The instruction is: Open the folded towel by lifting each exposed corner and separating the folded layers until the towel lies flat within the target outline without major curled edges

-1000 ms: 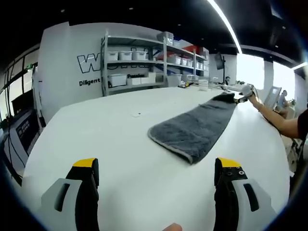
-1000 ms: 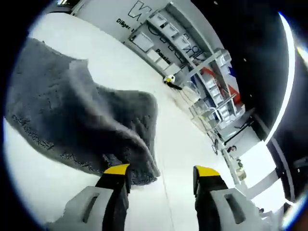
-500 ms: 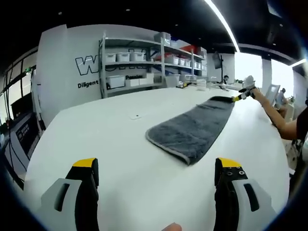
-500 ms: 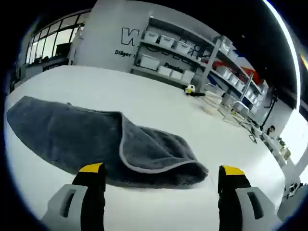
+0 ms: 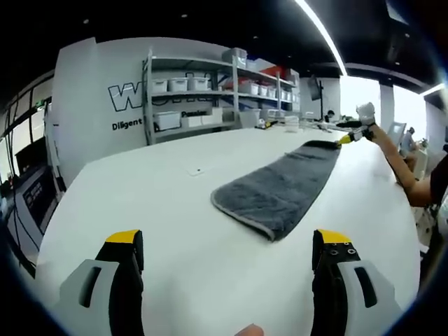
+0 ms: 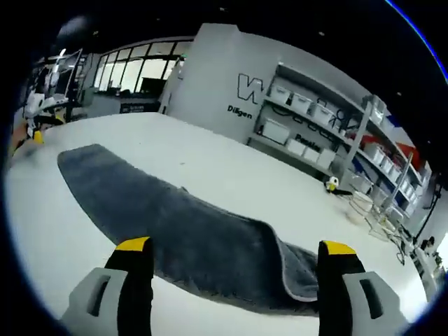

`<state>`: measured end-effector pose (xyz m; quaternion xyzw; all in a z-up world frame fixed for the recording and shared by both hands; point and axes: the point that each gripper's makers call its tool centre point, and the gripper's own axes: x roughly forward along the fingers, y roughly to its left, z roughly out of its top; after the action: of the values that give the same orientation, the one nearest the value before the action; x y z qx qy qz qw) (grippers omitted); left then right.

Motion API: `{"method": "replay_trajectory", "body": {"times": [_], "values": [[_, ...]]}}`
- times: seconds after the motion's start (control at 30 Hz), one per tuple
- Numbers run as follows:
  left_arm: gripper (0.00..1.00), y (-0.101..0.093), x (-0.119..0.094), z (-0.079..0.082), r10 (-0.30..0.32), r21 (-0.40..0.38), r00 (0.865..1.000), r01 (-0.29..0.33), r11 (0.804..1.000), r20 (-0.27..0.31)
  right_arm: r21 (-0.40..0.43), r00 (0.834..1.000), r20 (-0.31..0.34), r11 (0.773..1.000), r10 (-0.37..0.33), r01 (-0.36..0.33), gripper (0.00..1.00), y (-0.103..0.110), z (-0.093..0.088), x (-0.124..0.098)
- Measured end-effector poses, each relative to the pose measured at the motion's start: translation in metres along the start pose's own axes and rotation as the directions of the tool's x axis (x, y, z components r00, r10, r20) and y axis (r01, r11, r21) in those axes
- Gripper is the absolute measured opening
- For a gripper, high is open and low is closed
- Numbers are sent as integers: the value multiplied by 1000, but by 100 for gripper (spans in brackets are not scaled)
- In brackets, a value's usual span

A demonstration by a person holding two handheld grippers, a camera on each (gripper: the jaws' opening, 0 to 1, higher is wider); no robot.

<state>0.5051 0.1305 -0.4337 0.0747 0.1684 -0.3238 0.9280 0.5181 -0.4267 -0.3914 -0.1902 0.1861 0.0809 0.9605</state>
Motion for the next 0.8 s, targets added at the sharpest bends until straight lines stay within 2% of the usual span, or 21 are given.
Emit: {"method": "replay_trajectory", "body": {"times": [0.13, 0.2, 0.27, 0.33, 0.47, 0.57, 0.73, 0.8], "values": [[99, 1, 1, -2, 5, -2, 1000, -5, 1000, -9, -22, 1000, 15, 1000, 22, -22, 99, 10, 6, 0], [99, -1, 1, -2, -1, -1, 1000, 1, 1000, -9, -45, 1000, -10, 999, 24, -25, 99, 14, 2, 0], [99, -7, 2, 0, -35, -17, 999, 35, 999, 5, -51, 999, -11, 998, 38, -39, 99, 20, -1, 2], [99, -8, 3, 0, -43, -25, 999, 43, 999, 9, -54, 996, -17, 995, 84, -84, 99, 30, -4, 6], [99, -10, 5, -1, -44, -32, 999, 44, 998, 5, -55, 994, -35, 993, 104, -106, 99, 35, -9, 10], [99, -12, 7, -1, -48, -27, 999, 48, 998, 7, -67, 993, -46, 992, 105, -108, 99, 34, -13, 8], [99, -12, 9, -1, -53, -37, 999, 54, 998, 11, -49, 997, -20, 996, 77, -78, 99, 10, -12, 2], [99, -10, 9, -2, -48, -37, 999, 48, 998, 8, -57, 998, -4, 997, 55, -55, 91, -3, -11, -2]]}}
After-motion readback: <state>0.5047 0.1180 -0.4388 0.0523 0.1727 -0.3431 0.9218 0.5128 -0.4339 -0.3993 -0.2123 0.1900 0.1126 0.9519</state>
